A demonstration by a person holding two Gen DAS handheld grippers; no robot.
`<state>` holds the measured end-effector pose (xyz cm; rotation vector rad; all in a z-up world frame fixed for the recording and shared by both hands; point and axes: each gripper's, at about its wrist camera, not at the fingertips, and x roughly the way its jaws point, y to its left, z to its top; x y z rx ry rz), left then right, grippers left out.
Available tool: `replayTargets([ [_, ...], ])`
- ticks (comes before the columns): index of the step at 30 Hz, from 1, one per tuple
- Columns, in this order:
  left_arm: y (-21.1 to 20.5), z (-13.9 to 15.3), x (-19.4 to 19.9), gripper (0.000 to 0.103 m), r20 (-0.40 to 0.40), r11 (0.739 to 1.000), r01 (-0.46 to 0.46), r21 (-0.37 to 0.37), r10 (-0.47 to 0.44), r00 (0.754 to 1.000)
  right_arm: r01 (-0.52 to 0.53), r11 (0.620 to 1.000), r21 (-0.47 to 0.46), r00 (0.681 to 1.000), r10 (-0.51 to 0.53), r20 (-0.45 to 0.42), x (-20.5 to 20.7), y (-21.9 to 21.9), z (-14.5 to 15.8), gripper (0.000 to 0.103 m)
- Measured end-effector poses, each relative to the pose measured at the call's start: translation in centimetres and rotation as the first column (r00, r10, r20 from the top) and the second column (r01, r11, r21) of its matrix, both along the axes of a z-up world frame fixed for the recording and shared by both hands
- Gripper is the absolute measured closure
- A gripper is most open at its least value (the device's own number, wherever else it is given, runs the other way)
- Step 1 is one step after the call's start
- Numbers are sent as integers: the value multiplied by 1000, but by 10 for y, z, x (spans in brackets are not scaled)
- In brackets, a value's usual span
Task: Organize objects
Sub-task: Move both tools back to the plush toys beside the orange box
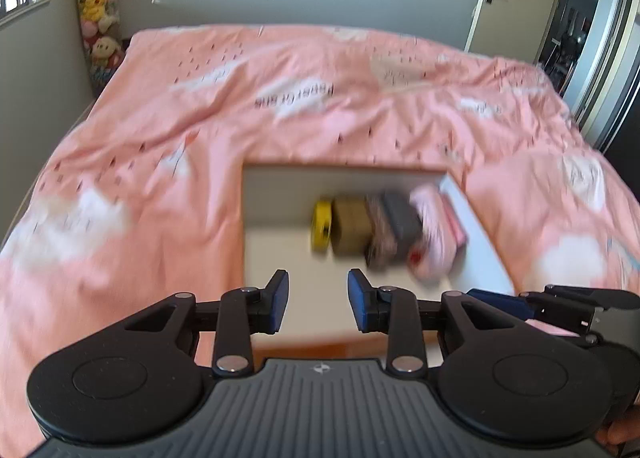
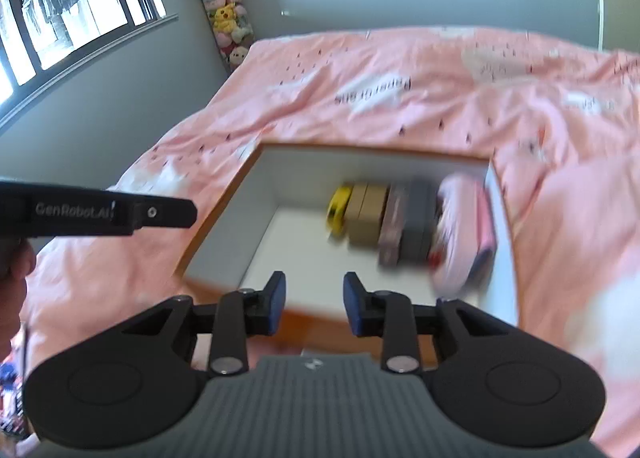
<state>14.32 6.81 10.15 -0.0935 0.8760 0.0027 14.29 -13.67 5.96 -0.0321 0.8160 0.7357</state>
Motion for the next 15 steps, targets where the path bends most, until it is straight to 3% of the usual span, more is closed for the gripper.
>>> replayTargets([
  [3,2,-20,-26,66,-80,1000,1,-11,-2,997,8,1000,-10,996,-9,-85,-24,-4,-18,63],
  [9,9,-64,-68,66,-211,999,-45,-17,41,977,-28,997,-66,969,11,-248,-59,1,-60,62],
  [15,19,-85,-96,66,-245,993,-115,20,116,962,-70,990,-119,963,35,-269,-83,11,-77,55],
])
